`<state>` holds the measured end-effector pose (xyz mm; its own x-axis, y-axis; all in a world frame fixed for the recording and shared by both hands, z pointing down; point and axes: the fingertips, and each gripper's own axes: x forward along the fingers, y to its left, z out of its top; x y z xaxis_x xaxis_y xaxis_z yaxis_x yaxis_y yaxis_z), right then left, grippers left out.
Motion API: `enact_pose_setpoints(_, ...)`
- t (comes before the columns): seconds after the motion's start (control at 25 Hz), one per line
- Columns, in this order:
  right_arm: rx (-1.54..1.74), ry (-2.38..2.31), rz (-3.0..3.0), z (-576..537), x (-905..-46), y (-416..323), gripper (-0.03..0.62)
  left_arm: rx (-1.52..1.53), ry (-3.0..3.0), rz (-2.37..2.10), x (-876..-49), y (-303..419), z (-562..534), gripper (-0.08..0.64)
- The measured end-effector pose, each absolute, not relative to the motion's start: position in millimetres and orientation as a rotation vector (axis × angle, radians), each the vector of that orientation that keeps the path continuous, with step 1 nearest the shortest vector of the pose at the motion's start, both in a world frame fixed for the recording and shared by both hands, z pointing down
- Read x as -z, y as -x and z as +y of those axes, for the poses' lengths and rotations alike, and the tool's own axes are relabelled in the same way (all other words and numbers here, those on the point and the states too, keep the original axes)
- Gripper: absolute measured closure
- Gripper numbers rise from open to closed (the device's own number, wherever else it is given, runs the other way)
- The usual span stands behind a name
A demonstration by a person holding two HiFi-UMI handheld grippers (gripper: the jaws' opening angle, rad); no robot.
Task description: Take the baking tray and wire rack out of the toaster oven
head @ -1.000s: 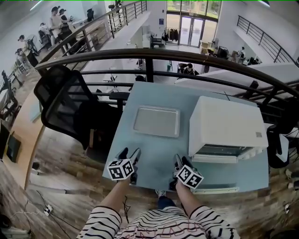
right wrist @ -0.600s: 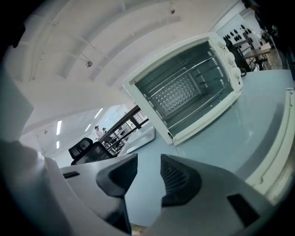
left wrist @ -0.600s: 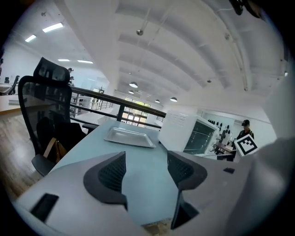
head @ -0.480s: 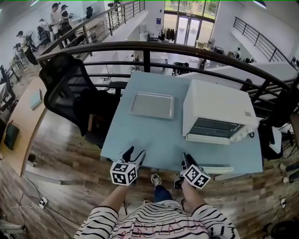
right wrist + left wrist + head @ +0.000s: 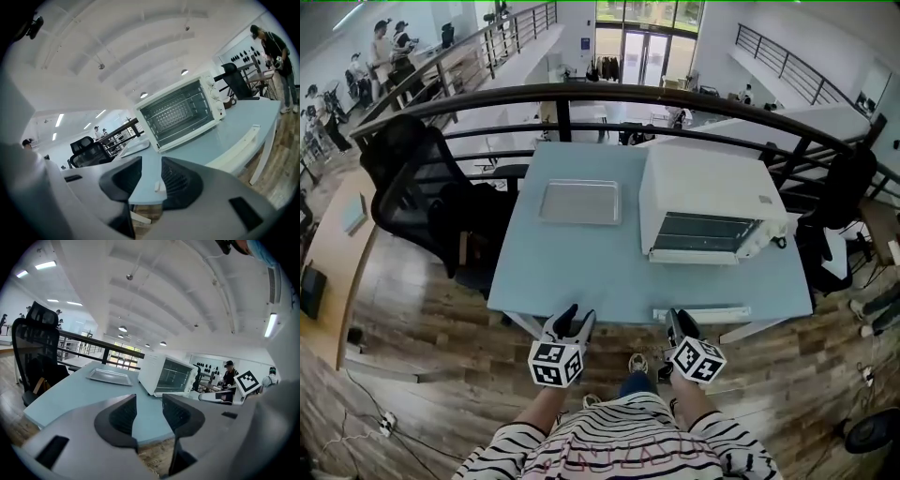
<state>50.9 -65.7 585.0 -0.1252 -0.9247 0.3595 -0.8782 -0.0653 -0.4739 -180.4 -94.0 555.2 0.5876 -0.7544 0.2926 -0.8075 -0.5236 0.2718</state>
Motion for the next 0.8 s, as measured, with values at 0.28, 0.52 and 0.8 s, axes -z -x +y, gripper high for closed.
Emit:
enact_pose_setpoints(0.28,0.939,2.062,2.017,-65.8,-585.7,-97.5,0.462,-0.196,-2.478,-1.212,-551.7,135.1,-97.7,0.387)
enact_pose_setpoints(0.52,0.932,2.046,1.989,-94.3,-578.2,-155.0,0.462,-0.197,-2.494,-1.176,-547.3,68.9,-121.5,0.394)
enact_pose_setpoints(0.8,0.926,2.014,1.99,-139.9,-573.7,-217.1,0.462,-0.198,-2.493,-1.147,-551.0,-5.5,-152.9,0.399)
